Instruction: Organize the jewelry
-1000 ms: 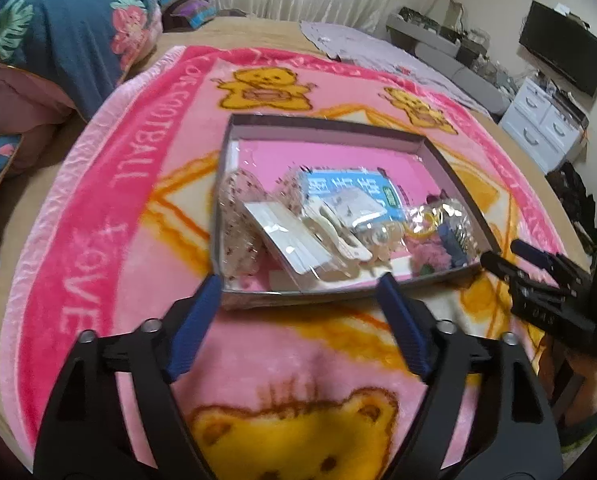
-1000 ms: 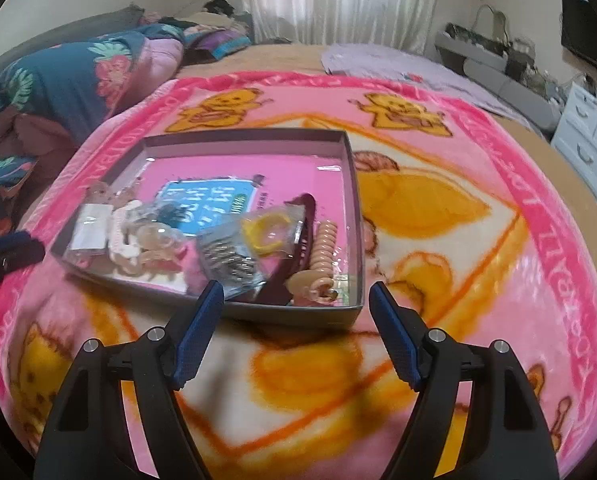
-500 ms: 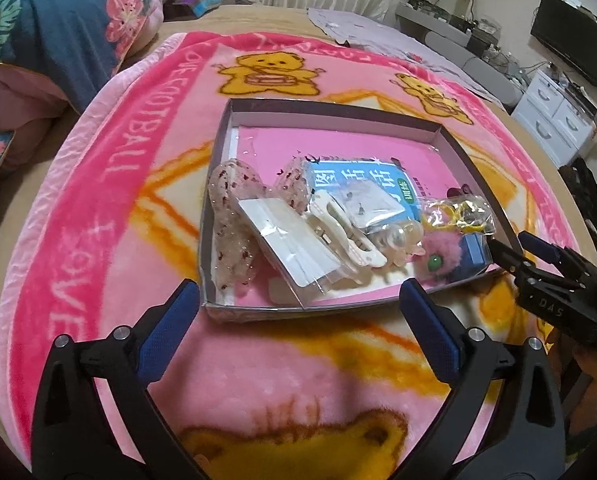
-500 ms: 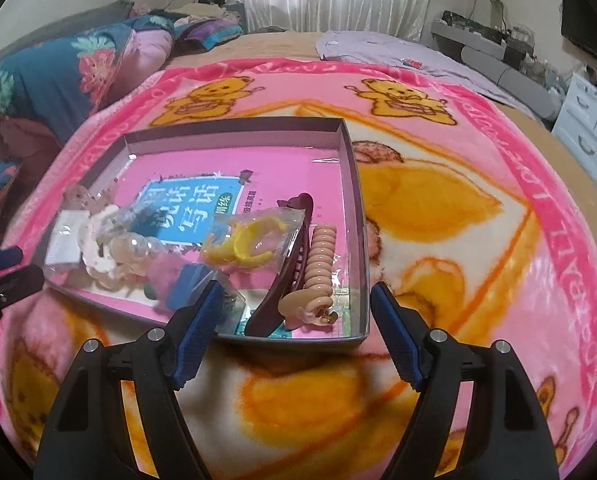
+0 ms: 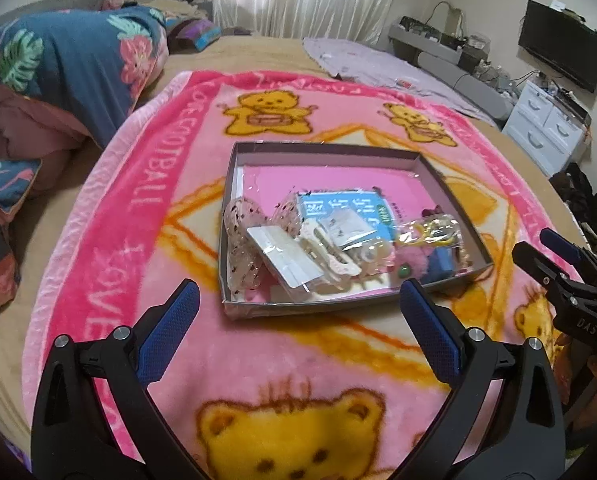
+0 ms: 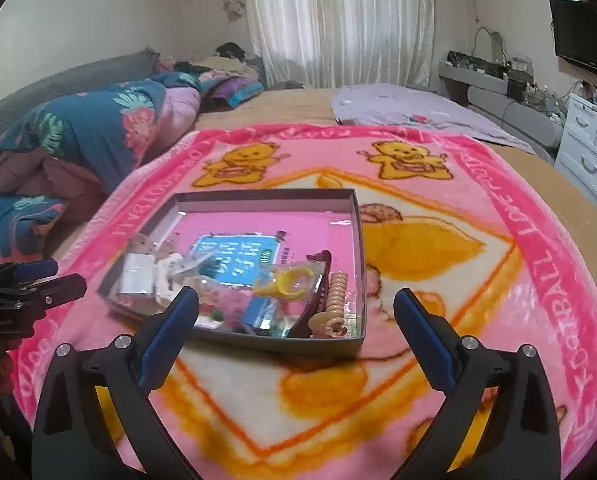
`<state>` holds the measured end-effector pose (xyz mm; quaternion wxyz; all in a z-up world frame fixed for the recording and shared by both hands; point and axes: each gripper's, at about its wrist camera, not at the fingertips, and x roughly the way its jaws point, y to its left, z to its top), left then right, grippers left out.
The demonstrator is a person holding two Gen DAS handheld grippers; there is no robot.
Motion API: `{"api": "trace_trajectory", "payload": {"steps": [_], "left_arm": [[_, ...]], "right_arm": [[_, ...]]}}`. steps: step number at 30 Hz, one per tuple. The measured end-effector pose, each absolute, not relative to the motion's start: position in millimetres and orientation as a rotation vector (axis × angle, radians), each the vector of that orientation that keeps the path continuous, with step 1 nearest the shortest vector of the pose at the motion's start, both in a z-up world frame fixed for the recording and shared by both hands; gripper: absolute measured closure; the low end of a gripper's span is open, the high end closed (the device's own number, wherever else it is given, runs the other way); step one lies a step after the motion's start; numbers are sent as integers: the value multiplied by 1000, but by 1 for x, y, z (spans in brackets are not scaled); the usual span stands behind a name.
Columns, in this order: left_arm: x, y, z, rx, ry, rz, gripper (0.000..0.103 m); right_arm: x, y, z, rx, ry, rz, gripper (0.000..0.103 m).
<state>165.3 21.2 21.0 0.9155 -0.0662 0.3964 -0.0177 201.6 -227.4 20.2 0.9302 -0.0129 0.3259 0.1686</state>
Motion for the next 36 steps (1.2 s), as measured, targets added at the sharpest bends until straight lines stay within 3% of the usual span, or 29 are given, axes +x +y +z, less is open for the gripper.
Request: {"api": "trace_trajectory", "payload": {"steps": [16,36], "left_arm": [[110,9,45,-96,746,-42,9],[64,21,8,-125,728,0,9]], "right_arm": [[143,-232,44,-26,610,387,4],[92,-247,7,-22,623,352,4]]}}
